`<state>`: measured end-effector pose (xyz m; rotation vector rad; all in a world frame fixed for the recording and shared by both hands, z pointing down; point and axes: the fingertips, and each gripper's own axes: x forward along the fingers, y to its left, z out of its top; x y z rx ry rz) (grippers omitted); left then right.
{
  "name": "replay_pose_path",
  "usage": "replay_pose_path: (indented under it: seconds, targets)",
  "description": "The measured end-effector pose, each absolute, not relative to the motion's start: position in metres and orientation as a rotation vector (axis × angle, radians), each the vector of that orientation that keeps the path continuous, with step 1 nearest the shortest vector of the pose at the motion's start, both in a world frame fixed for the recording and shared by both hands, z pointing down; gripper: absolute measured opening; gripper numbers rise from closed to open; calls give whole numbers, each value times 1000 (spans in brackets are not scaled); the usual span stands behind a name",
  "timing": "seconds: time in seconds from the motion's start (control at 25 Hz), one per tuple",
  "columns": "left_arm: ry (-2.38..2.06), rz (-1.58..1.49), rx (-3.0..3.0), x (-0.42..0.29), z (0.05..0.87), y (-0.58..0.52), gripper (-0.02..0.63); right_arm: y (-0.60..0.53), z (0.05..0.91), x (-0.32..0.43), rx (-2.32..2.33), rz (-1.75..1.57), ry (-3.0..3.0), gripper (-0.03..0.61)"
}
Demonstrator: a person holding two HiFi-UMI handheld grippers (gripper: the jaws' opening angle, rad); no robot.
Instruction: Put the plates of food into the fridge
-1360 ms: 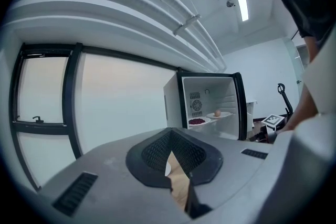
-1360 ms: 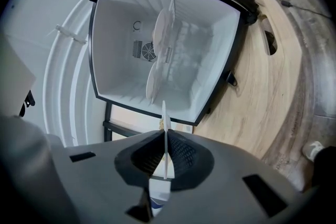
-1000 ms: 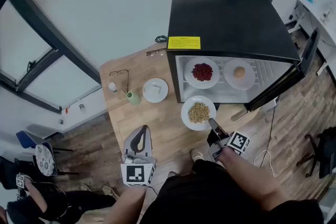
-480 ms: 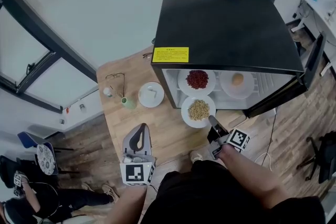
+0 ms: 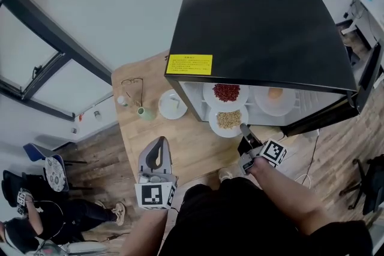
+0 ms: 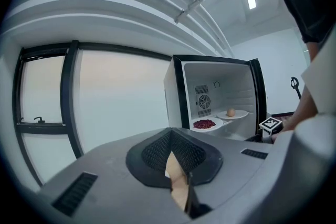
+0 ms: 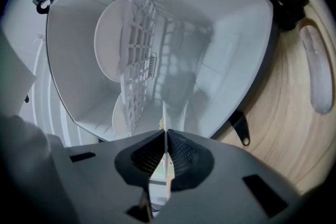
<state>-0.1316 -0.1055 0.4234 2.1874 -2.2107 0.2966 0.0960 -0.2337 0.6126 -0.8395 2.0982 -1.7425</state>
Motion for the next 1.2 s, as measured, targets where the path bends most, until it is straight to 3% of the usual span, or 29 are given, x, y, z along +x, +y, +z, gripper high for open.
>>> replay_pose_path:
  seconds: [0.84, 1.2]
  targets:
    - [-2315, 314, 2049, -173, 427, -104, 3, -289, 631, 80, -1008, -1741, 2069, 37]
    - [-2361, 312, 1985, -189, 428, -86, 3, -301, 627, 68, -1148, -1580, 2286, 48]
